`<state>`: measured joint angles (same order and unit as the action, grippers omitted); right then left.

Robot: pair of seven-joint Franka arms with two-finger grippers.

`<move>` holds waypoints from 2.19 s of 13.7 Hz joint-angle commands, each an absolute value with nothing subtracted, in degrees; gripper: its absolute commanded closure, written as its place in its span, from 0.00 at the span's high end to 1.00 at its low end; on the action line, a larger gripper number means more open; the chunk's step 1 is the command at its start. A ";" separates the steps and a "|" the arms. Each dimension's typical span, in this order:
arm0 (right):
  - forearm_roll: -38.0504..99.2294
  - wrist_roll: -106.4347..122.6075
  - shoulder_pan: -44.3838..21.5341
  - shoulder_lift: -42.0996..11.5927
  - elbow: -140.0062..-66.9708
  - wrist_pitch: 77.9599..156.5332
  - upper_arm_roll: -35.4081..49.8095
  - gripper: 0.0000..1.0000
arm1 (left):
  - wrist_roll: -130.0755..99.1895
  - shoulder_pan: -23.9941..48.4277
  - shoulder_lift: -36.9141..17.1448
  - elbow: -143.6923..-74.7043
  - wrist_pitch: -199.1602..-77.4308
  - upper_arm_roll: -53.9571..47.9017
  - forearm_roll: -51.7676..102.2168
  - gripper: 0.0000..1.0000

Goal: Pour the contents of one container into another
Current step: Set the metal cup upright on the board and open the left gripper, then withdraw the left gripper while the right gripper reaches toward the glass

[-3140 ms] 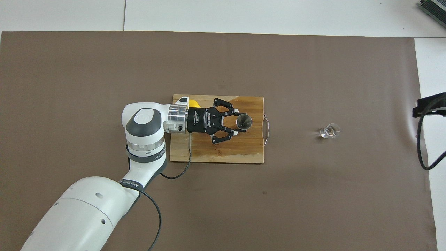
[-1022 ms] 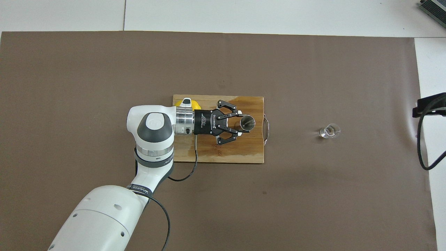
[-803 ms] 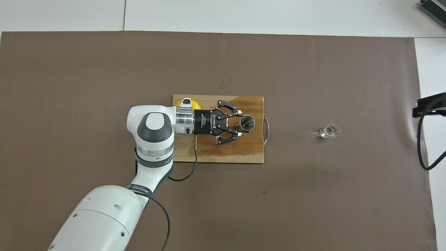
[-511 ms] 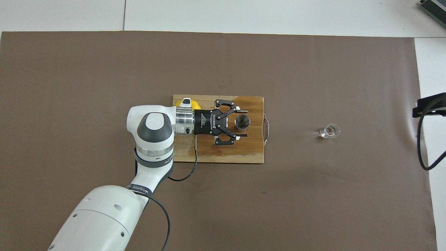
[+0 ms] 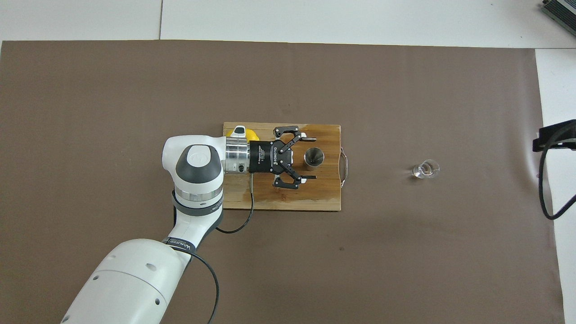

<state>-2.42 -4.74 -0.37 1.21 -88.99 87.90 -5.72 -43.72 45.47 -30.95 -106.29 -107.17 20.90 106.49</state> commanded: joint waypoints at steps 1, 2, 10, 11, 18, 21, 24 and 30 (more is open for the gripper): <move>-1.49 -4.04 0.09 2.46 -90.18 87.71 -5.45 1.00 | -45.08 45.62 -31.38 -106.88 -106.96 22.76 106.17 1.00; -1.49 -4.04 0.09 2.46 -90.18 87.71 -5.45 1.00 | -45.61 45.53 -31.20 -106.61 -106.88 22.85 105.56 1.00; -1.49 -4.04 0.09 2.46 -90.18 87.71 -5.45 1.00 | -49.04 43.25 -28.92 -105.65 -101.26 26.72 100.04 1.00; -1.49 -4.04 0.09 2.46 -90.18 87.71 -5.45 1.00 | -49.04 41.07 -28.57 -105.12 -100.47 26.63 98.54 1.00; -1.58 -4.22 0.09 2.37 -90.18 87.71 -5.45 1.00 | -47.90 28.32 -27.16 -97.57 -91.16 26.63 80.10 1.00; -1.58 -3.78 0.53 2.90 -89.56 88.32 -5.45 1.00 | -40.73 23.57 -27.16 -93.27 -87.20 26.54 70.17 1.00; 0.34 9.25 0.18 4.30 -93.92 93.57 -5.45 1.00 | -28.08 20.84 -27.07 -89.31 -86.22 26.72 58.40 1.00; 19.29 45.28 0.44 6.59 -112.74 112.04 -9.75 1.00 | -11.18 18.90 -23.65 -84.03 -86.39 26.72 36.85 1.00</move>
